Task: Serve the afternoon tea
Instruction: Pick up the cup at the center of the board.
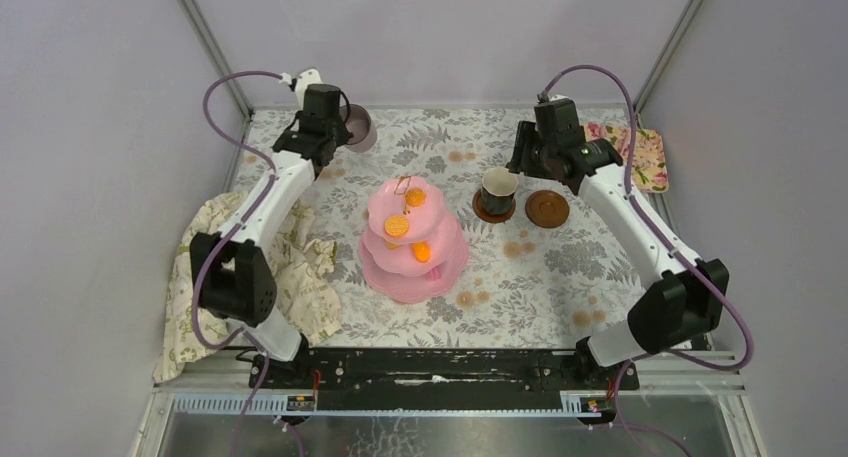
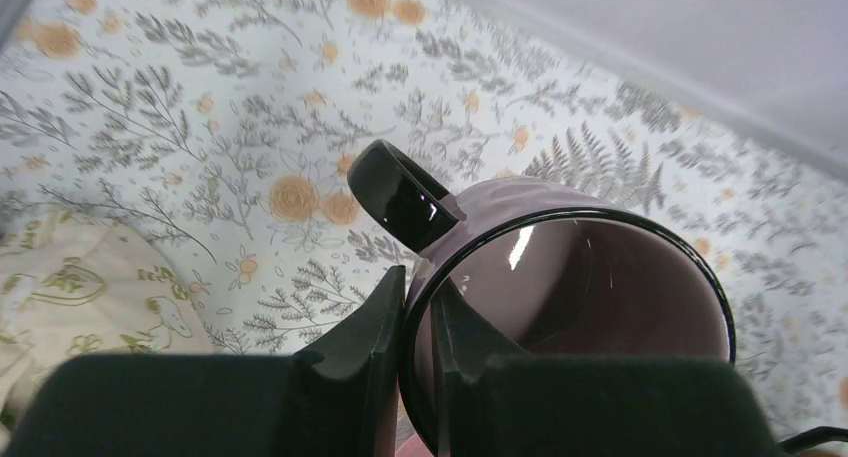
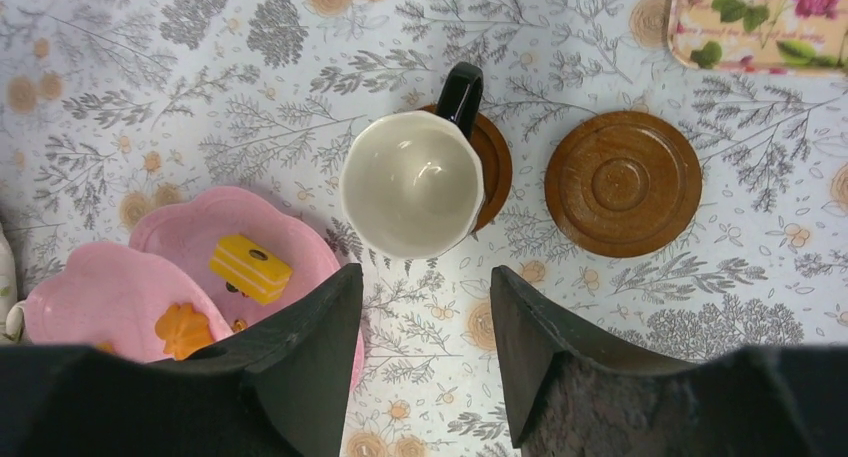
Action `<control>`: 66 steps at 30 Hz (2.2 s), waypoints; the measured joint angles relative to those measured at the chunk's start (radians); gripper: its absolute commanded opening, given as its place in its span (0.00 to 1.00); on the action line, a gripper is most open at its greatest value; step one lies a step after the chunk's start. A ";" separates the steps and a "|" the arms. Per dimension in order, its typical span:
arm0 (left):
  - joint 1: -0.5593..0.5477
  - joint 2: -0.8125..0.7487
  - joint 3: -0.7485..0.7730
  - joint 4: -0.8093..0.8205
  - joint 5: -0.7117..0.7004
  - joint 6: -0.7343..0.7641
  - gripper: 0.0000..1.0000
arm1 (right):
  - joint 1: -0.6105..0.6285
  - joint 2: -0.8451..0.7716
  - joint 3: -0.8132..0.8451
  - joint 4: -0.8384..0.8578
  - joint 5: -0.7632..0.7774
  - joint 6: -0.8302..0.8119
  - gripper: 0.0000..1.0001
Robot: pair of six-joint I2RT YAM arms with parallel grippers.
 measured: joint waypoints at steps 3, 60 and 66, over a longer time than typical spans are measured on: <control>-0.003 -0.071 0.000 0.000 -0.021 -0.005 0.00 | 0.024 -0.063 -0.054 0.055 0.024 -0.008 0.56; -0.902 0.418 0.745 -0.313 -0.121 0.291 0.00 | 0.055 -0.727 -0.191 -0.295 0.261 0.087 0.55; -0.903 0.444 0.765 -0.314 -0.108 0.293 0.00 | 0.056 -0.711 -0.206 -0.293 0.235 0.090 0.54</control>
